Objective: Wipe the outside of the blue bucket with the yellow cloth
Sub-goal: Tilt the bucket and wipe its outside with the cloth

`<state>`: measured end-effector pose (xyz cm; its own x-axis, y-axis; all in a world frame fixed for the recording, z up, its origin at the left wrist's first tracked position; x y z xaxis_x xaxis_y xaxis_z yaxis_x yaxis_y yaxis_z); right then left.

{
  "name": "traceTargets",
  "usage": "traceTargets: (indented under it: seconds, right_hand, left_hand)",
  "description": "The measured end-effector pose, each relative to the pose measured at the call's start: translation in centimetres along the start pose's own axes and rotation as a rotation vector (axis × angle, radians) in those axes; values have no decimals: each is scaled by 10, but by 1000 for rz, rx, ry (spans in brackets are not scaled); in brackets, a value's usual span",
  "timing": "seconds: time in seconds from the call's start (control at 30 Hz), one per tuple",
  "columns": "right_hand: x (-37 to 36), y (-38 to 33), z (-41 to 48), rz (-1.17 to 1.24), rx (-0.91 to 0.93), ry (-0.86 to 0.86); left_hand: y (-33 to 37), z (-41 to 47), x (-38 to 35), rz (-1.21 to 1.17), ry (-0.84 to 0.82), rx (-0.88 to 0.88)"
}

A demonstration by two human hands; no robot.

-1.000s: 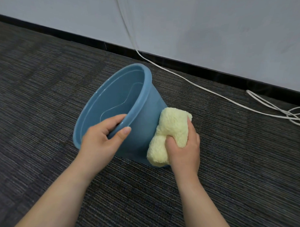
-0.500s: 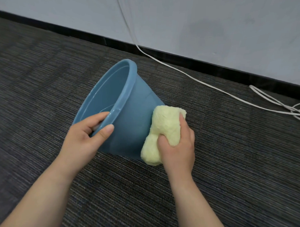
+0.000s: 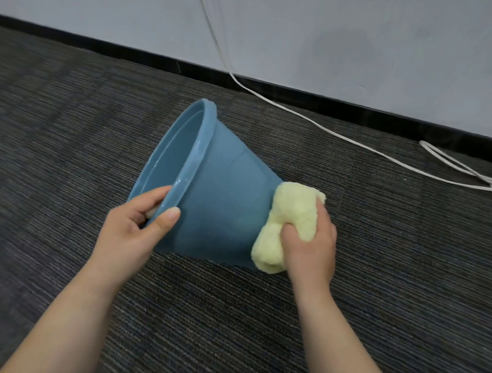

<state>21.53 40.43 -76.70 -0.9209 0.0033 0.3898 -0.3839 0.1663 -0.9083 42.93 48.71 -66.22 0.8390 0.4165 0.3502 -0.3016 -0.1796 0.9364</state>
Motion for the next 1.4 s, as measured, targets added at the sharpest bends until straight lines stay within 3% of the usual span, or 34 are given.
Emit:
traceTargets:
  seconds: [0.1, 0.3, 0.47, 0.73, 0.87, 0.97, 1.1, 1.23, 1.4]
  right_hand:
    - [-9, -7, -4, 0, 50, -38]
    - [11, 27, 6, -83, -122, 35]
    - [6, 20, -3, -152, -53, -19]
    - [-2, 12, -17, -214, 36, -92]
    - [6, 0, -15, -105, 4, -38]
    - [4, -43, -19, 21, 129, 2]
    - [-20, -106, -41, -23, 351, -191]
    - [-32, -115, -64, -151, 431, -365]
    - [-31, -110, -56, -229, 470, -404]
  left_hand:
    - [-7, 2, 7, -28, 0, 33]
    - [-5, -1, 2, -6, -45, 57]
    - [-9, -2, 10, -14, -10, 179]
    - [18, 23, 20, 316, 336, 160]
    - [17, 16, 11, 298, 387, 116]
    - [18, 13, 6, 264, 336, 72]
    - [25, 7, -9, 207, 249, 29]
    - [24, 8, -3, 160, 259, 47]
    - [20, 8, 1, 93, 241, 59]
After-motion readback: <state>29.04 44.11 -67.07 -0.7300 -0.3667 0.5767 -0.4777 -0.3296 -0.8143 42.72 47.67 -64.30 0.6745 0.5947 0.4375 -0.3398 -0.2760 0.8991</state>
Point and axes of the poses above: each hand's wrist, its own z-axis towards the middle knuckle, its own x-axis out of the back of the hand, y = z × x, the point moved 6 cm from there along z, towards the middle knuckle, and after that the axes turned 7 degrees about x, right-handed, at the moved point
